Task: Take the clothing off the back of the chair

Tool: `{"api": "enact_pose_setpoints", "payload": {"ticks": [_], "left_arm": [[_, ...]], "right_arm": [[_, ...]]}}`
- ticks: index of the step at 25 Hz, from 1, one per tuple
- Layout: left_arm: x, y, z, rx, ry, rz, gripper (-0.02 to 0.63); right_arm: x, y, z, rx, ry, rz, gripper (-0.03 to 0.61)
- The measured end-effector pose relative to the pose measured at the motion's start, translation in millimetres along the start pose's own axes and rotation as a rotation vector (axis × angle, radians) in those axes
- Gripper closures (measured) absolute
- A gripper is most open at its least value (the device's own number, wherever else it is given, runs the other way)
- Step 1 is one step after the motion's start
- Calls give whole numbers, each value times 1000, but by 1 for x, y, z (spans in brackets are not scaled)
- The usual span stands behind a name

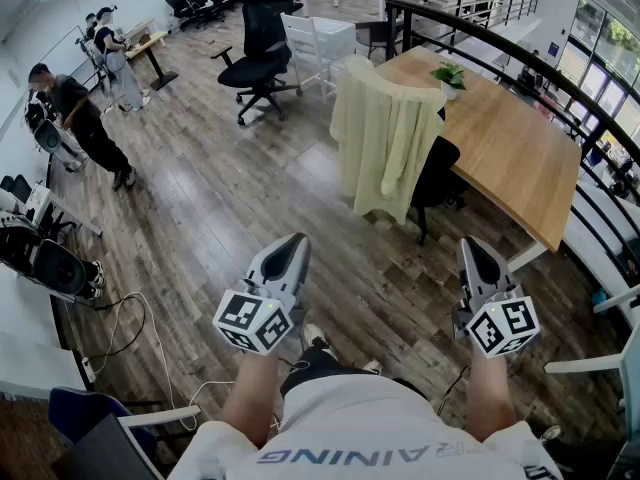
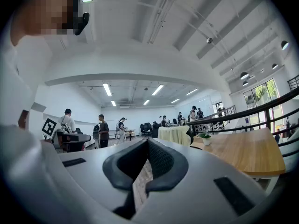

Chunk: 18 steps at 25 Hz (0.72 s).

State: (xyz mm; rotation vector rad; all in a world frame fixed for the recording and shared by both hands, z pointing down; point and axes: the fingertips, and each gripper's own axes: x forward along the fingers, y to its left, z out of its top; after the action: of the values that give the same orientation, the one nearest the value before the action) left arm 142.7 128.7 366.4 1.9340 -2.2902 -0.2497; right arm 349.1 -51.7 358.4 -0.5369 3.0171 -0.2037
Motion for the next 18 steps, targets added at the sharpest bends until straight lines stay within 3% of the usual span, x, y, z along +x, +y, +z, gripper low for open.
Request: {"api": "enact_pose_setpoints", "payload": {"ticks": [18], "left_arm": [[4, 26, -3, -9, 15, 9, 563]], "right_arm": [[24, 4, -6, 45, -10, 8, 555]]}}
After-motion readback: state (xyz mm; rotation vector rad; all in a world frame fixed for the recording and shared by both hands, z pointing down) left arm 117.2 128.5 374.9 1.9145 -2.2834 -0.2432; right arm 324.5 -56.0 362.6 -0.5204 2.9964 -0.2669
